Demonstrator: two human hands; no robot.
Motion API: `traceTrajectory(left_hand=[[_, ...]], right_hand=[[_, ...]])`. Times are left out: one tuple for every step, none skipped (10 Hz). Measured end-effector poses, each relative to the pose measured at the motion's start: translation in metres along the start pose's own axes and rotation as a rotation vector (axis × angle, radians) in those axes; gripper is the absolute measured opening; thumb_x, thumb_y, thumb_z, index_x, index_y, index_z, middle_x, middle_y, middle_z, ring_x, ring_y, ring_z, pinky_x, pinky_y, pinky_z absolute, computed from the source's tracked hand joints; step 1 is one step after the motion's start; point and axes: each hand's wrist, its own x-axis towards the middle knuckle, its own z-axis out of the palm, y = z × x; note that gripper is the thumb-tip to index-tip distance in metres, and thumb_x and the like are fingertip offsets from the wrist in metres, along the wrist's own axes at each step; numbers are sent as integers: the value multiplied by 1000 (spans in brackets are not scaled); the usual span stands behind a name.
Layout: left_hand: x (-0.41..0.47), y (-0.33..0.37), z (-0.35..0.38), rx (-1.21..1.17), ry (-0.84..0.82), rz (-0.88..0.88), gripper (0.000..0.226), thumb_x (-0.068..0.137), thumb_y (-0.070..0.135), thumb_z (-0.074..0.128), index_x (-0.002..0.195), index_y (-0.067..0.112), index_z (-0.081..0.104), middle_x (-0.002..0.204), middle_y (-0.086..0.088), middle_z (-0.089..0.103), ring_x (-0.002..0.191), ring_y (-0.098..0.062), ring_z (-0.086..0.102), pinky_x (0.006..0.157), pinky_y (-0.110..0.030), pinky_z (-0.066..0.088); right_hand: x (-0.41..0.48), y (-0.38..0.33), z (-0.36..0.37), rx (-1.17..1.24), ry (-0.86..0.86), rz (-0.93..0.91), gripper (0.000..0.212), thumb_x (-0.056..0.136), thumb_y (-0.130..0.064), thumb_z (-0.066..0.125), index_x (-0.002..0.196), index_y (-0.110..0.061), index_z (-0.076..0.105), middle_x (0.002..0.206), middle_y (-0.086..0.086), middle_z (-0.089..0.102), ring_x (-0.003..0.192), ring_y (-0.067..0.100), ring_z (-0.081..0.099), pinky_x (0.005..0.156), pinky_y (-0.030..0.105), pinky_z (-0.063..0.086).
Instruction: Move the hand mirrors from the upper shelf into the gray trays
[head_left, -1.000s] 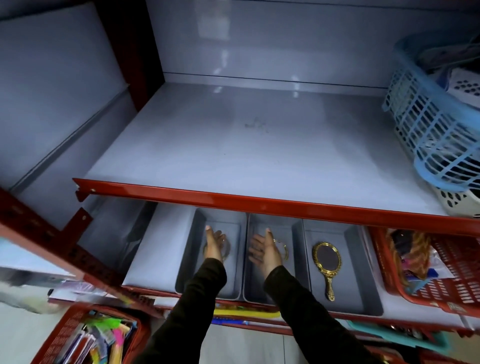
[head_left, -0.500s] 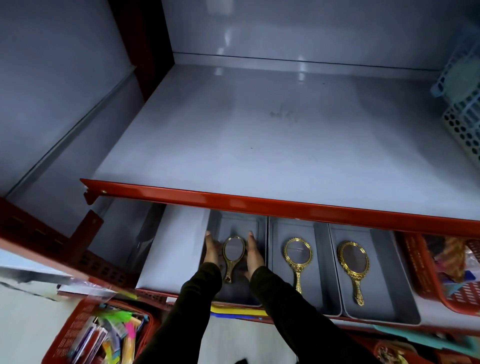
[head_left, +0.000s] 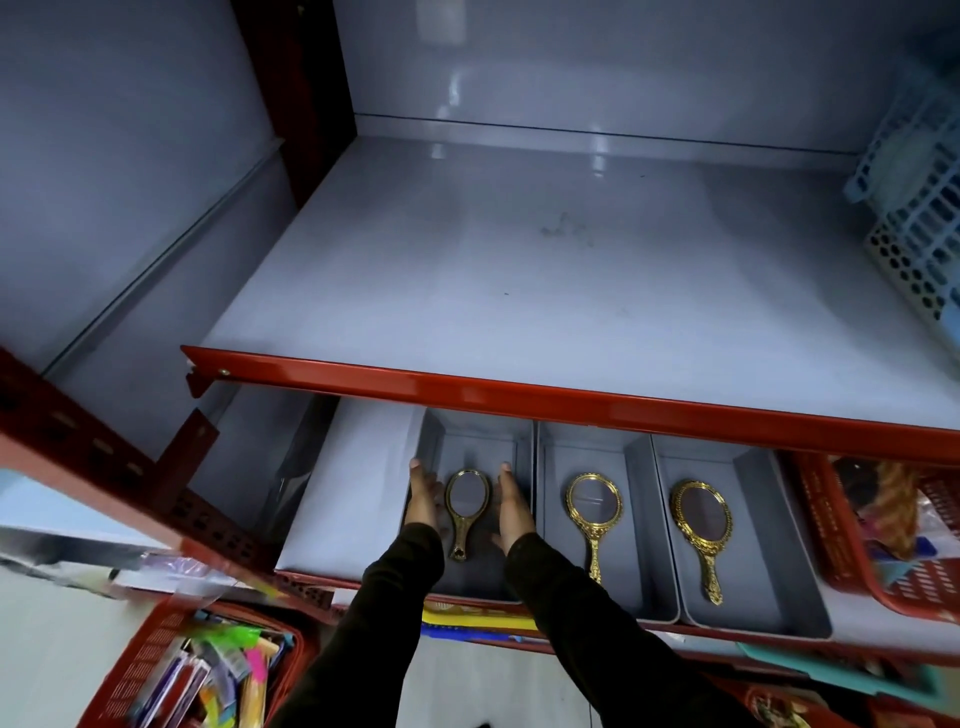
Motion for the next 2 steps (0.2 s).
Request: traceTrajectory(left_hand=[[-10,-1,1,1,-1,46,78,95,66,15,153,17,31,158,-5,36,145,-29,33,116,-51,25],[-34,-4,4,-22,-36,102,70,98,59,20,148,15,41,153,-6,42,143,-29,36,116,-46,26]], right_hand=[[-10,-1,-7,-1,-3,-26,77,89,-67,38,151,-21,36,160,5,33,147,26,29,120,50,23],[-35,-3,-21,-43,-8,-111,69,94,-60,37,149,-19,40,157,6,39,145,25,34,119,47,27]])
